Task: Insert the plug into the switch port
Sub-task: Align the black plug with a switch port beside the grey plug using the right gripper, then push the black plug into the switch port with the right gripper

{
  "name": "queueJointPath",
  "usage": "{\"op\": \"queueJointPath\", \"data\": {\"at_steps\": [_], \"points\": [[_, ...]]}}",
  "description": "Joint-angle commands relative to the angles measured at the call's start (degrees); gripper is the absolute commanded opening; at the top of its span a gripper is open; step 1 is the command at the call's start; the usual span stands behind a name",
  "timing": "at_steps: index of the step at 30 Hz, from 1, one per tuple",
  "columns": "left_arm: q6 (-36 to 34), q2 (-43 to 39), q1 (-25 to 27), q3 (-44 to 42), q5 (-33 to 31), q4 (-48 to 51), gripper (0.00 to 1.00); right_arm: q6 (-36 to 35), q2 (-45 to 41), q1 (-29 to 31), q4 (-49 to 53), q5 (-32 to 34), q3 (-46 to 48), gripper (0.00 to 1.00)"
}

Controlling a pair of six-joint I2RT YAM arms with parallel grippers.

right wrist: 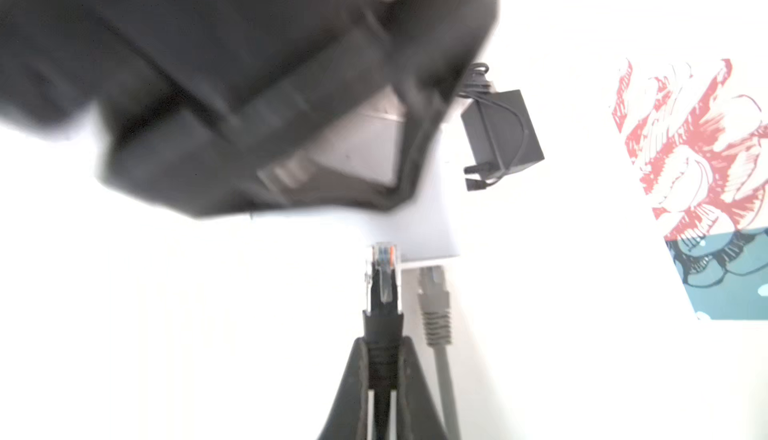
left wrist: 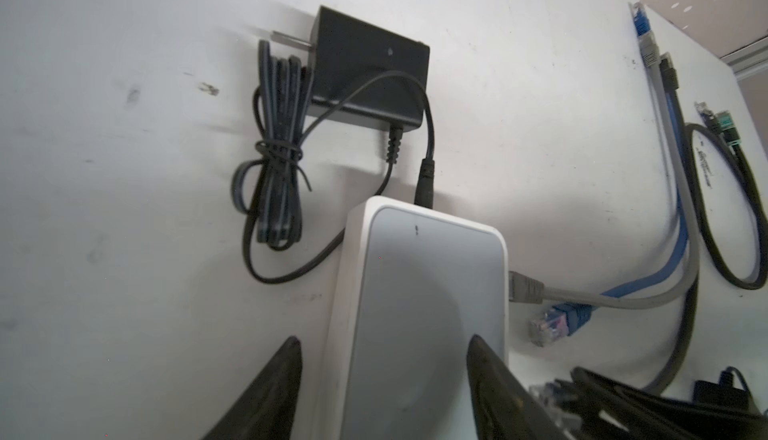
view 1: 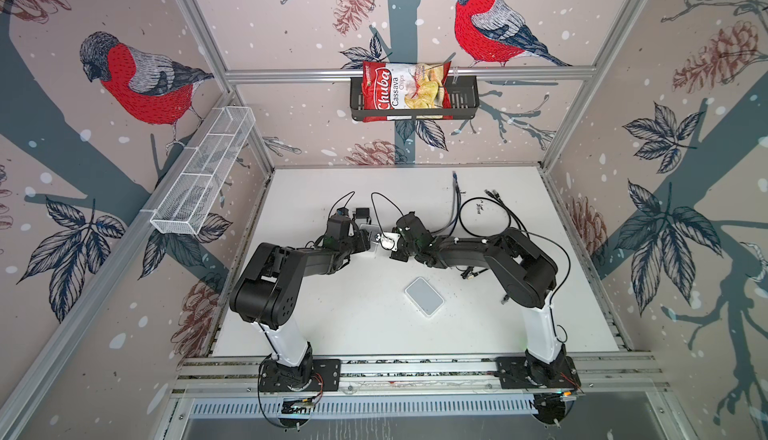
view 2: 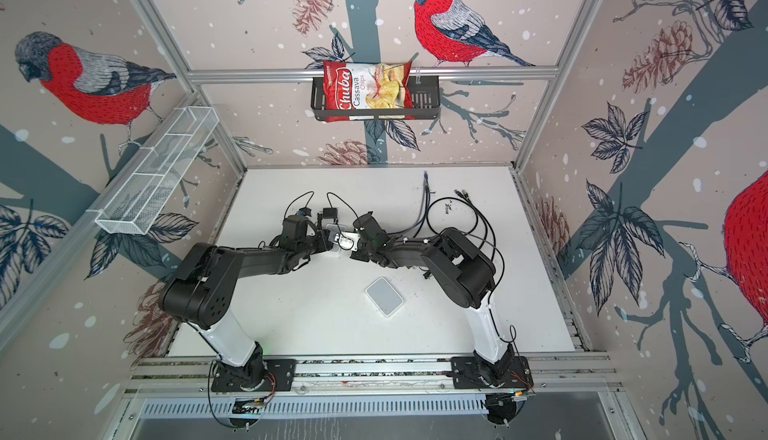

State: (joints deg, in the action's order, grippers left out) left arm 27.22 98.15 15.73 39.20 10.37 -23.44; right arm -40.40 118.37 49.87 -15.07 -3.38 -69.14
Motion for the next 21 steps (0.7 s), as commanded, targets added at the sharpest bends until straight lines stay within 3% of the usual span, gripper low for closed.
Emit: {"op": "queueJointPath", "data": {"at_steps": [1, 13, 21], "points": [[0.13, -1.06, -0.39, -0.84, 2.75, -4.57, 0.63, -0.03, 0.37, 0.23, 2.56, -0.53, -0.79, 0.0], [0.91, -0.45, -0.57, -1.95, 5.2, -9.11, 0.64, 0.1, 0.33, 0.49, 11.24, 0.89, -3.35, 0.0], [2.29, -0.49, -0.59, -4.06, 5.68, -12.42, 0.63, 0.67, -0.04, 0.23, 11.77, 1.09, -3.03, 0.0]]}}
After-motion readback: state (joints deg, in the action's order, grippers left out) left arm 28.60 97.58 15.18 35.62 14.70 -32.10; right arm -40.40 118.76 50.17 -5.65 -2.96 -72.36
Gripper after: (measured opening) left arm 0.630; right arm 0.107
